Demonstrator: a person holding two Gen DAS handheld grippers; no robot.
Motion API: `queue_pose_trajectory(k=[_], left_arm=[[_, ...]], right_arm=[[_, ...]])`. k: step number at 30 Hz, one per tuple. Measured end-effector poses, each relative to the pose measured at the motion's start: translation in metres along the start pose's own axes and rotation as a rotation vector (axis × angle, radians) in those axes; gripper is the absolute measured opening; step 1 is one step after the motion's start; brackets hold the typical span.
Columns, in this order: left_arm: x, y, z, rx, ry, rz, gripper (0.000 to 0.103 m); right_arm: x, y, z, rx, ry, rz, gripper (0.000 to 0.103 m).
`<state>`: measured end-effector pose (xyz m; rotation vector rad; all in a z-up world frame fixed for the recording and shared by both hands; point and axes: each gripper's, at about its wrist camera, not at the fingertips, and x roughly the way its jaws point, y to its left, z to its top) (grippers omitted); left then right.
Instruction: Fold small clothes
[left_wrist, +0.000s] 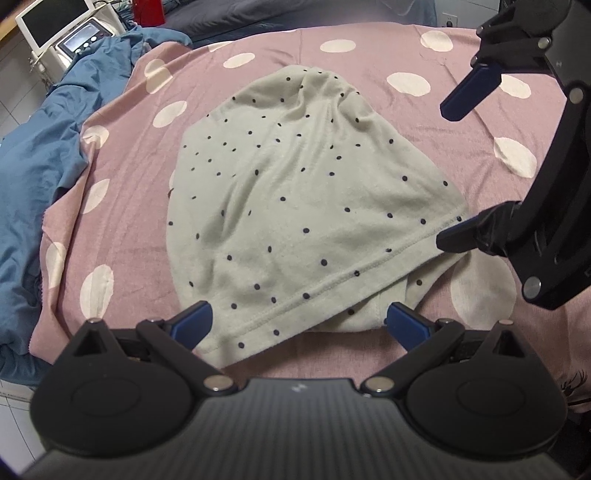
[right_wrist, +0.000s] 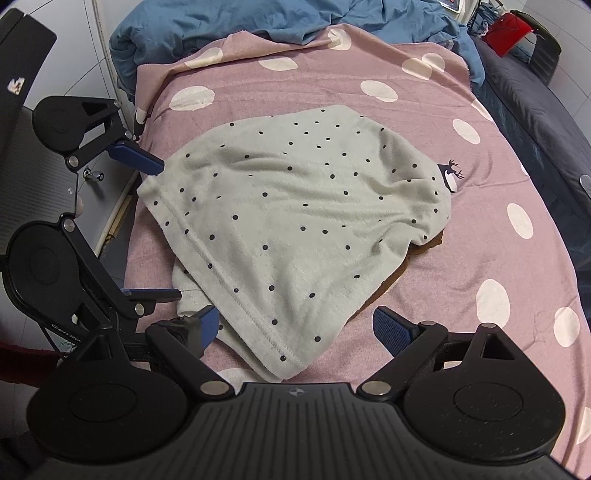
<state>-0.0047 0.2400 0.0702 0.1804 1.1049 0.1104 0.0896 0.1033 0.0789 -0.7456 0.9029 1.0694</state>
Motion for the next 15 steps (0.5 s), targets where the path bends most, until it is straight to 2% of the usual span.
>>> queue_pose_trajectory(k=[8, 12, 15], left_arm=[[-0.0059, 0.0007, 0.0002, -0.009, -0.026, -0.002, 0.103], [-0.0093, -0.0004, 0.0001, -0.007, -0.047, 0.023, 0.103], [-0.0083, 0.0010, 0.0014, -0.016, -0.033, 0.025, 0.103]], right_arm=[[-0.0002, 0.0005, 0.0017, 0.003, 0.000, 0.001, 0.103], [-0.0006, 0.0002, 0.0020, 0.010, -0.003, 0.001, 0.103], [-0.0008, -0.0003, 0.0023, 0.020, -0.004, 0.003, 0.103]])
